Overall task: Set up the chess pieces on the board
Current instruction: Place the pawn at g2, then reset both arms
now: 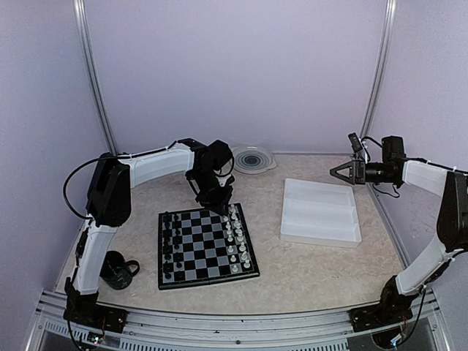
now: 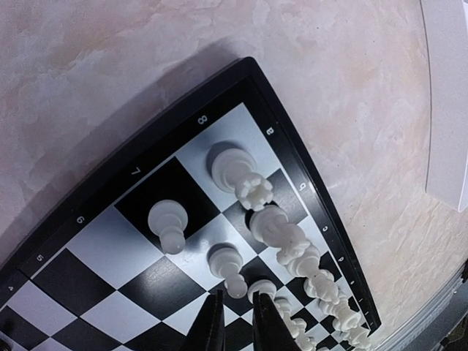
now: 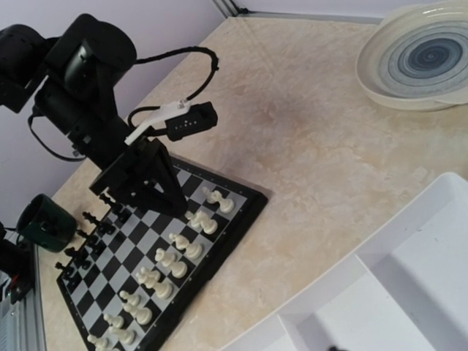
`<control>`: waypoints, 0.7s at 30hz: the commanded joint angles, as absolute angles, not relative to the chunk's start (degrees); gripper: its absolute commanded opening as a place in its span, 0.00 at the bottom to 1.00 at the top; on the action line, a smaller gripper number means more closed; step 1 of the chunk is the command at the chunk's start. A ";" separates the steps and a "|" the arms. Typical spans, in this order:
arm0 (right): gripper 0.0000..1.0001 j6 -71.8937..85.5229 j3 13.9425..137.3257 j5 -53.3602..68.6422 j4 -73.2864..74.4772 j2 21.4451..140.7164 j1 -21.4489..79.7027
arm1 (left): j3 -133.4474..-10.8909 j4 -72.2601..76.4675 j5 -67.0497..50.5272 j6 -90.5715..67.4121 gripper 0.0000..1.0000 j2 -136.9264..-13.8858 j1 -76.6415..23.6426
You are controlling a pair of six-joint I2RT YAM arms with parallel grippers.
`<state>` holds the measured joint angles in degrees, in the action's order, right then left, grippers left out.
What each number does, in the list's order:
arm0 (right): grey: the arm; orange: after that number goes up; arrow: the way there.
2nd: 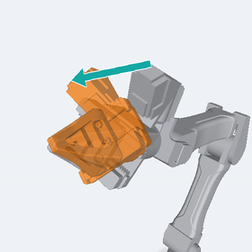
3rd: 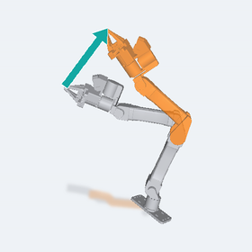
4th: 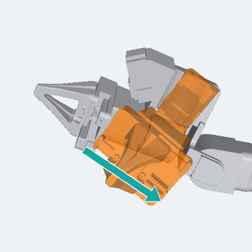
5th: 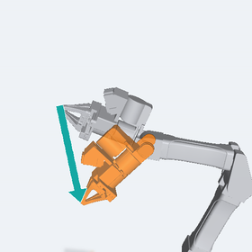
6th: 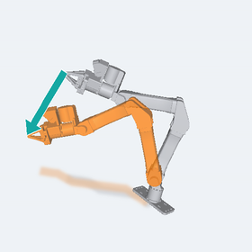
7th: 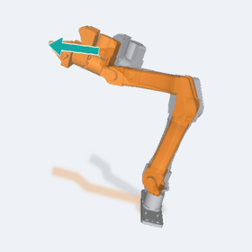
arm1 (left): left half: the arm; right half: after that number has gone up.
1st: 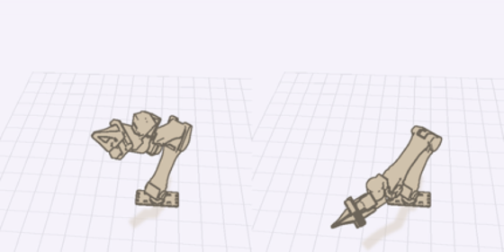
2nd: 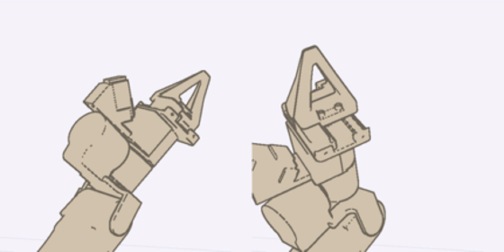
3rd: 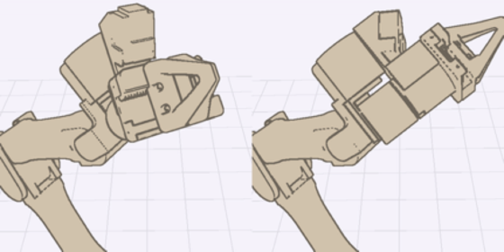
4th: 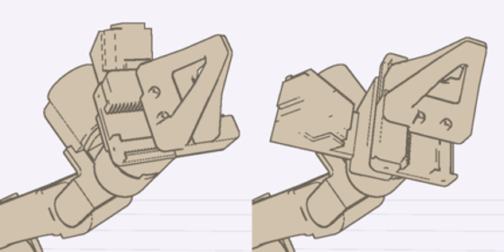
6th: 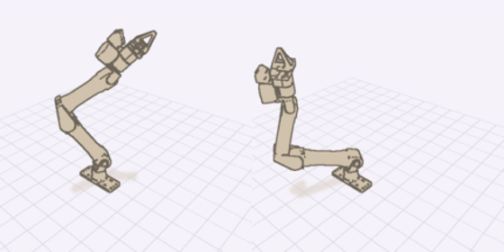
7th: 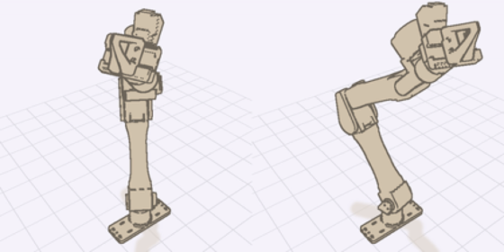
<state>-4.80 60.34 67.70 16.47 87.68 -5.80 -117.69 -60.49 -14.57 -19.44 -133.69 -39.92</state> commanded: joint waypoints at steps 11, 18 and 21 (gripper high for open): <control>0.53 -6.36 60.92 67.70 17.74 87.73 -6.06 | -121.17 -62.06 -12.53 -19.39 0.19 -134.47 -39.77; 0.54 -15.10 69.67 63.03 28.29 88.75 -6.05 | -122.28 -61.59 -4.94 -17.07 0.24 -126.06 -39.47; 0.54 -16.79 73.04 60.18 30.29 88.73 -6.06 | -121.01 -60.08 1.52 -15.51 0.31 -121.36 -39.17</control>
<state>-12.05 68.62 64.27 25.12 88.53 -5.80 -120.53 -61.73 -7.18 -18.09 -130.21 -39.83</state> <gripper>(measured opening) 0.540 0.261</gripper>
